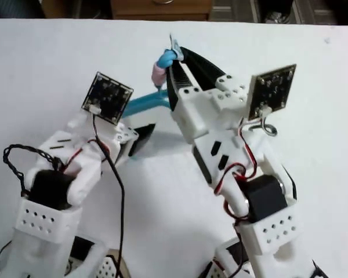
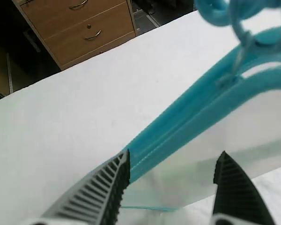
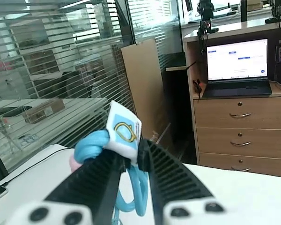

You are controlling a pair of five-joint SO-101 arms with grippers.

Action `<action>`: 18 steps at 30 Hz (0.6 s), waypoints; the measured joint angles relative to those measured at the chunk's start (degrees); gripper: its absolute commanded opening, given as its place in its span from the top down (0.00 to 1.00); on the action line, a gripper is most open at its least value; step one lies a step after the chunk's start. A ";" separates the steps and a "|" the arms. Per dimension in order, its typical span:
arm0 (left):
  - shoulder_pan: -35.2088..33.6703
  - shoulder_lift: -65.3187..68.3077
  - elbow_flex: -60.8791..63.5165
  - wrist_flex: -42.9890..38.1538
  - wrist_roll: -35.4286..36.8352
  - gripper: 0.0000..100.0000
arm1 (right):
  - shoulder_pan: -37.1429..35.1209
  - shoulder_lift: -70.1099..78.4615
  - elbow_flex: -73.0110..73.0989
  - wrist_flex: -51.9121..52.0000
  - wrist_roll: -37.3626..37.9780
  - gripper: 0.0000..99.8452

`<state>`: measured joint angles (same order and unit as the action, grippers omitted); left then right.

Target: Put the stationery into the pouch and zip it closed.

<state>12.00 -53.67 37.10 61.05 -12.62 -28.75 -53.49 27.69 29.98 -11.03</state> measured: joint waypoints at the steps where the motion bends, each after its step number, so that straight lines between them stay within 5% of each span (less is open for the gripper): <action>1: 0.00 0.00 0.26 -0.35 -0.09 0.70 | -0.26 -0.26 0.00 0.00 0.00 0.98; 14: 1.05 0.00 11.69 -18.11 -0.18 0.71 | -4.04 -0.70 0.00 0.97 0.00 0.98; 18: 2.90 1.76 11.96 -19.60 -1.14 0.82 | -4.04 -0.70 0.00 0.97 0.00 0.98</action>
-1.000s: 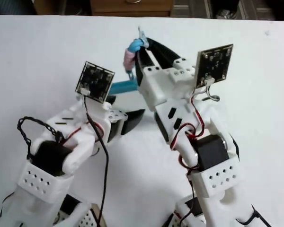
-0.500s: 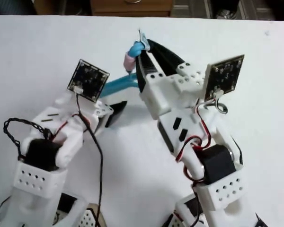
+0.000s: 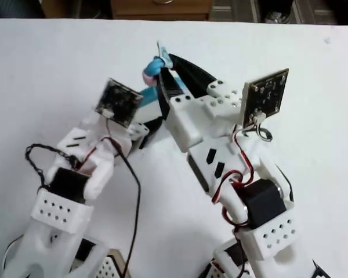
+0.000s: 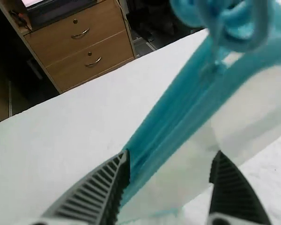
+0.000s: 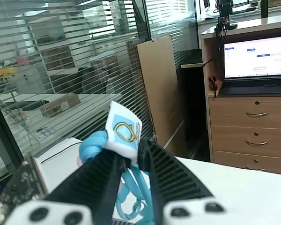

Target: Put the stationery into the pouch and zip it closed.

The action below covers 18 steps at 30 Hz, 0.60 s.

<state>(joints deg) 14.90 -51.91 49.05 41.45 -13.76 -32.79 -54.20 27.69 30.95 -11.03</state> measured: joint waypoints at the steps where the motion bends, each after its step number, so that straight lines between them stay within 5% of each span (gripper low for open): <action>1: 0.70 0.62 0.00 -0.09 -0.97 0.86 | 0.00 0.00 0.00 0.00 0.00 0.98; 4: 3.34 1.76 0.00 0.00 -3.34 0.97 | 0.26 0.00 0.00 0.00 0.00 0.98; 9: 7.30 1.49 -1.49 6.15 -3.69 0.98 | 4.57 -0.18 0.44 0.00 0.00 0.98; 18: 7.91 2.55 -10.11 18.73 11.43 0.98 | 12.04 -0.70 3.69 0.00 -4.13 0.98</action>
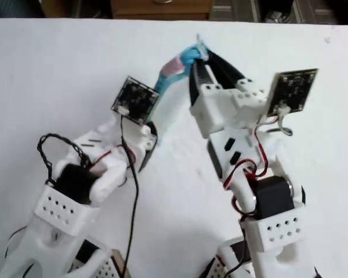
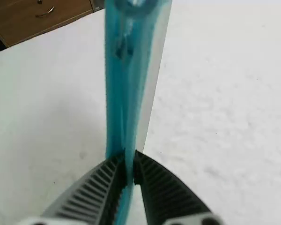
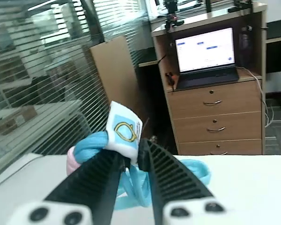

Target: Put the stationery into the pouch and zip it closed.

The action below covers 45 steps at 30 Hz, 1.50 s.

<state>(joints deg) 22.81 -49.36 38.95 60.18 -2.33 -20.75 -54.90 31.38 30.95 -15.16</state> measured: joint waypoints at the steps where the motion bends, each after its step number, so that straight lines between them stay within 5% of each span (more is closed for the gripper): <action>1: 0.09 0.00 -0.88 1.14 0.44 0.98 | 0.09 0.00 0.00 0.00 -0.35 0.98; 12: 0.88 0.09 -9.14 14.68 1.23 0.98 | 7.21 1.76 0.09 -4.40 -1.05 0.98; 21: 0.88 -8.53 -12.84 20.48 1.23 0.98 | 17.05 19.52 0.18 -15.12 -0.97 0.98; 31: 0.79 -18.90 -12.84 28.75 1.32 0.98 | 19.69 40.88 0.09 -18.90 -1.14 0.98; 36: 0.79 -21.01 -12.84 29.54 1.32 0.98 | 19.43 48.79 0.00 -18.90 4.66 0.98; 45: 0.79 -21.19 -12.84 29.63 1.32 0.98 | 19.43 49.93 -1.14 -14.42 9.14 0.98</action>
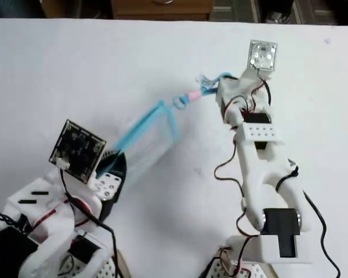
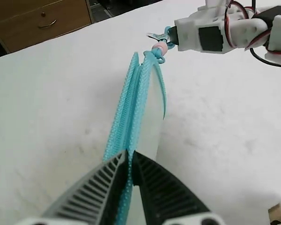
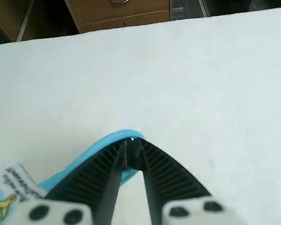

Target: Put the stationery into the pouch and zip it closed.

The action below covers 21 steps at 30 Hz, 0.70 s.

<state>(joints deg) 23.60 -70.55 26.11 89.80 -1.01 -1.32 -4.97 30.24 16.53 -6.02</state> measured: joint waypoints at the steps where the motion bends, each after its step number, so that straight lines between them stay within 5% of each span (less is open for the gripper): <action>1: 0.00 -0.09 0.00 0.00 0.00 0.98 | 0.00 -0.88 -0.26 0.70 0.00 0.98; 7: 0.00 -1.14 0.00 0.00 0.00 0.98 | -1.14 -11.43 -0.62 1.49 0.00 0.98; 16: 0.00 -1.23 1.67 -2.02 0.00 0.97 | -18.20 -36.92 -3.96 1.58 0.00 0.98; 21: 0.00 -1.23 1.93 -2.11 0.00 0.97 | -21.19 -40.70 -12.75 6.24 0.00 0.98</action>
<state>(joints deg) 23.60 -71.78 28.04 87.69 -1.01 -22.51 -45.67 17.49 22.77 -6.02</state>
